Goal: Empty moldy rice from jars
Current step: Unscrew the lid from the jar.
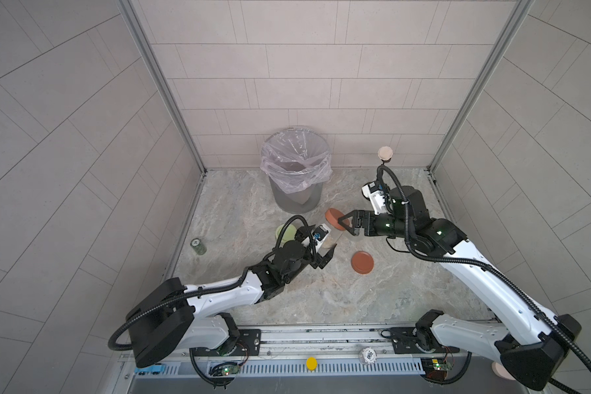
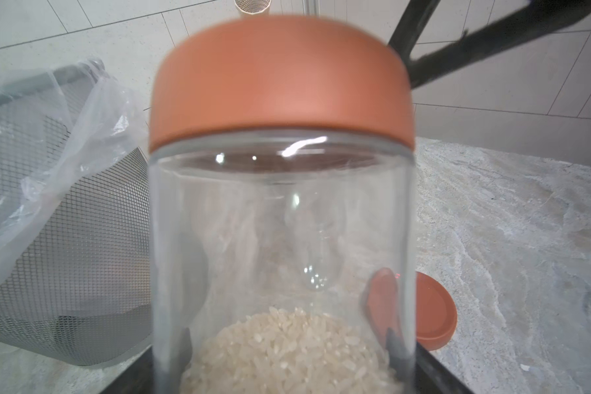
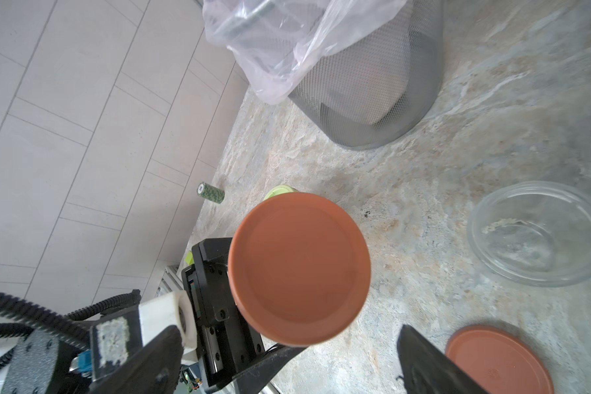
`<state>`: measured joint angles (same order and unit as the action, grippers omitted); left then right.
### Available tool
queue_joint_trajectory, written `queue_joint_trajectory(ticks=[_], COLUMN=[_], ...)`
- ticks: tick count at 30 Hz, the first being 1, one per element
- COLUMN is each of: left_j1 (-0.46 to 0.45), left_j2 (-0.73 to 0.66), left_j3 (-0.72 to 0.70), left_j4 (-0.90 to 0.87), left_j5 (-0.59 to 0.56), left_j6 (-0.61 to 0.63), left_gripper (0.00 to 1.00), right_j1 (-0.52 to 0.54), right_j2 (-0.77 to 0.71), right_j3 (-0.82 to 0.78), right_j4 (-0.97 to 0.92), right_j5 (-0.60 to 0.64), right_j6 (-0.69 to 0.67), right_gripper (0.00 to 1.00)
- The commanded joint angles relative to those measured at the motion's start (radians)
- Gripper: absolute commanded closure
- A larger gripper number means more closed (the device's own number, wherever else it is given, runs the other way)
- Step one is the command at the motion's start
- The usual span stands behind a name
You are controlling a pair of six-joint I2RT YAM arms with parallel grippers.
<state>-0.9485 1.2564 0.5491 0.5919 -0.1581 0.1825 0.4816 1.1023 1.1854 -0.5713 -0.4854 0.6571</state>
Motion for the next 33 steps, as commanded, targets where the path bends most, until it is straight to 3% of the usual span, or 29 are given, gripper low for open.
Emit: queue_joint_trajectory(ticks=[1, 7, 12, 16, 26, 33], left_j1=[0.001, 0.002, 0.002, 0.002, 0.002, 0.002], left_j2=[-0.055, 0.009, 0.059, 0.083, 0.165, 0.199], left_j3=[0.002, -0.009, -0.010, -0.002, 0.018, 0.031], left_j4=[0.140, 0.256, 0.325, 0.362, 0.456, 0.482], left_j5=[-0.019, 0.011, 0.044, 0.065, 0.115, 0.133], left_j6=[0.101, 0.116, 0.098, 0.086, 0.043, 0.027], left_gripper=[0.84, 0.92, 0.99, 1.00, 1.00, 1.00], right_j1=[-0.044, -0.053, -0.062, -0.066, -0.109, -0.168], right_j2=[-0.008, 0.035, 0.018, -0.022, -0.042, -0.147], right_j3=[0.070, 0.113, 0.076, 0.010, -0.099, -0.152], right_j4=[-0.111, -0.072, -0.080, 0.034, 0.068, 0.017], right_j5=[-0.038, -0.121, -0.045, -0.019, 0.005, 0.072], right_j6=[0.032, 0.083, 0.107, 0.137, 0.236, 0.235], right_gripper=[0.01, 0.00, 0.00, 0.01, 0.00, 0.00])
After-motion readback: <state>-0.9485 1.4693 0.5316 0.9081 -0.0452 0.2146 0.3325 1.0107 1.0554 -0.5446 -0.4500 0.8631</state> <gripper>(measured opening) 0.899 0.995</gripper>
